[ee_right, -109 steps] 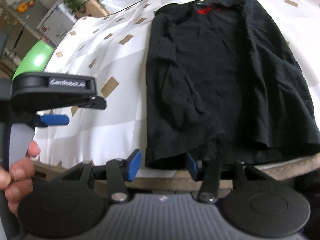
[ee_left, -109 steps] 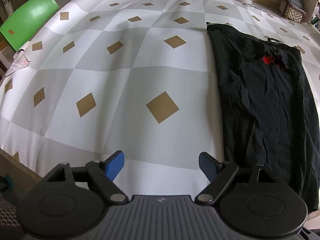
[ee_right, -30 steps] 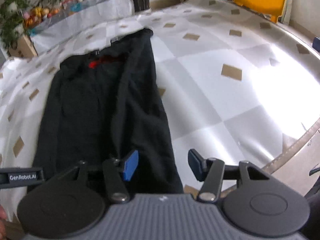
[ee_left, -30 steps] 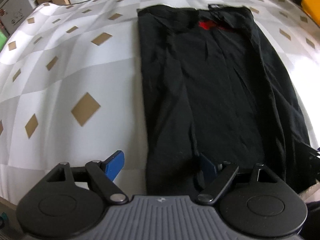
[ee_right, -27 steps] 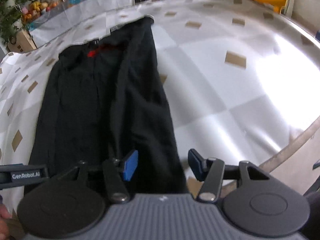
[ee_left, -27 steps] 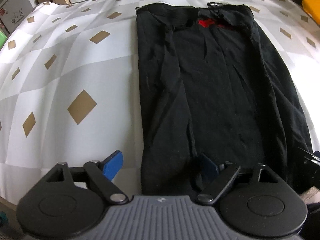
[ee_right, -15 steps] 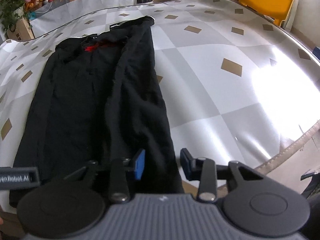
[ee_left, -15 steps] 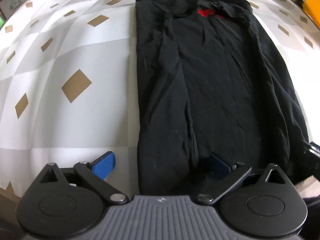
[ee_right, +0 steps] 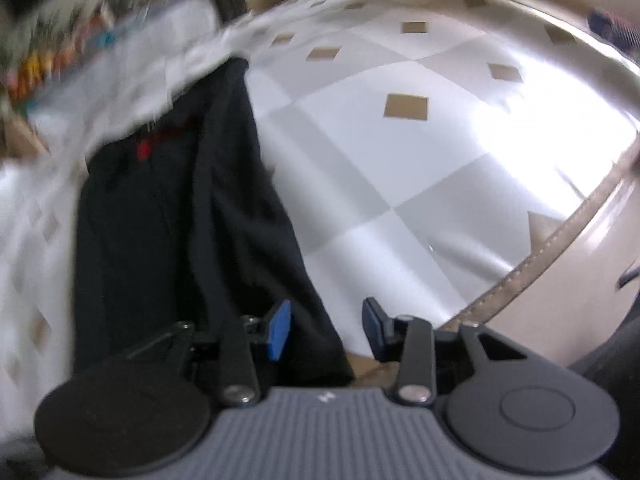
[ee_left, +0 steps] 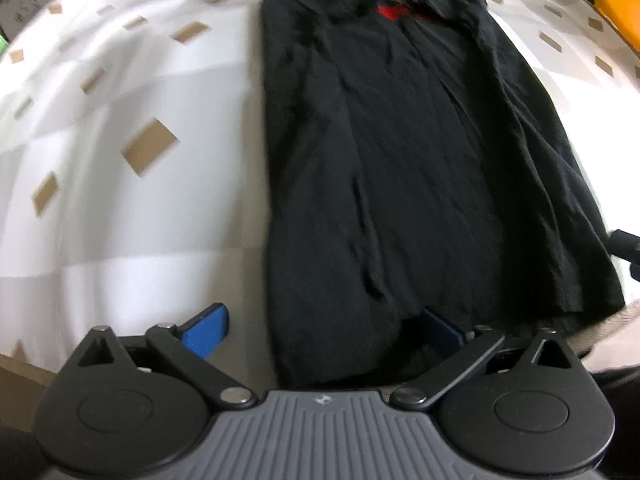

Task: Fold clothes
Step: 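Move the right tool to the striped end of the black shirt strip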

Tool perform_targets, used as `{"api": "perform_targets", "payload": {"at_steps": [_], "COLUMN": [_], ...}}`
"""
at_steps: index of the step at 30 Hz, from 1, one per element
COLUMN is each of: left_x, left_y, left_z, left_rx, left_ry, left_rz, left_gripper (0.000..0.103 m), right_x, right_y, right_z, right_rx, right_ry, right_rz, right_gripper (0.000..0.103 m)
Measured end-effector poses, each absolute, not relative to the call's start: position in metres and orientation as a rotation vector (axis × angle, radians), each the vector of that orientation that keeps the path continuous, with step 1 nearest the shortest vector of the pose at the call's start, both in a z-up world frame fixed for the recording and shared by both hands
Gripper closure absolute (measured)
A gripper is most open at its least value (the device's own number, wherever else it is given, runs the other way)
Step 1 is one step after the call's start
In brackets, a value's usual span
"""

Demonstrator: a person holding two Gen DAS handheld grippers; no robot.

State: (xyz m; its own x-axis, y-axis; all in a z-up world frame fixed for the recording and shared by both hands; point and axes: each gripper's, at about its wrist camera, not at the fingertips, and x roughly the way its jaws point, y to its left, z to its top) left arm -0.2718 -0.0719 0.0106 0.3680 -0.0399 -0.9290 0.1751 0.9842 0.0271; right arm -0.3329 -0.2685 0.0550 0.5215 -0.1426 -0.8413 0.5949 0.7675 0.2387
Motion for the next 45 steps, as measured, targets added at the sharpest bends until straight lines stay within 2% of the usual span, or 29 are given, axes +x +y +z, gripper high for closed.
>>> {"api": "perform_targets", "payload": {"at_steps": [2, 5, 11, 12, 16, 27, 32, 36, 38, 42, 45], "left_x": [-0.269, -0.264, -0.263, -0.263, -0.263, -0.266, -0.272, -0.265, -0.263, -0.260, -0.258], "left_y": [-0.066, -0.058, -0.062, -0.063, -0.064, -0.071, -0.072, -0.064, -0.061, -0.060, -0.063], "left_z": [0.016, 0.017, 0.006, 0.005, 0.001, 0.002, 0.003, 0.011, 0.020, 0.036, 0.036], "left_rx": [0.119, 0.049, 0.077, 0.076, 0.076, 0.114, 0.119, 0.084, 0.067, 0.059, 0.089], "left_ry": [1.143, 1.138, 1.162, 1.163, 1.169, 1.212, 1.222, 1.226, 1.206, 1.140, 1.131], "left_rz": [-0.106, -0.094, -0.087, -0.088, -0.092, -0.148, -0.162, -0.156, -0.152, -0.155, -0.161], "left_gripper": [0.003, 0.003, 0.003, 0.003, 0.002, 0.000, 0.000, 0.002, 0.002, 0.002, 0.002], "right_x": [-0.333, -0.327, -0.320, -0.319, -0.315, -0.321, -0.327, -0.337, -0.342, -0.337, -0.330], "right_y": [-0.268, -0.263, -0.258, -0.256, -0.246, -0.259, -0.271, -0.279, -0.281, -0.278, -0.274], "right_z": [0.058, 0.055, 0.040, 0.040, 0.038, 0.042, 0.046, 0.055, 0.063, 0.075, 0.070], "right_rx": [0.537, 0.522, 0.465, 0.448, 0.341, 0.356, 0.395, 0.488, 0.516, 0.529, 0.500], "right_ry": [0.907, 0.920, 0.978, 0.980, 1.009, 1.032, 1.025, 0.978, 0.940, 0.868, 0.871], "right_rz": [-0.450, -0.416, -0.428, -0.430, -0.426, -0.542, -0.589, -0.575, -0.560, -0.466, -0.428], "right_gripper": [0.066, 0.066, 0.067, 0.069, 0.098, 0.100, 0.097, 0.072, 0.069, 0.057, 0.056]}}
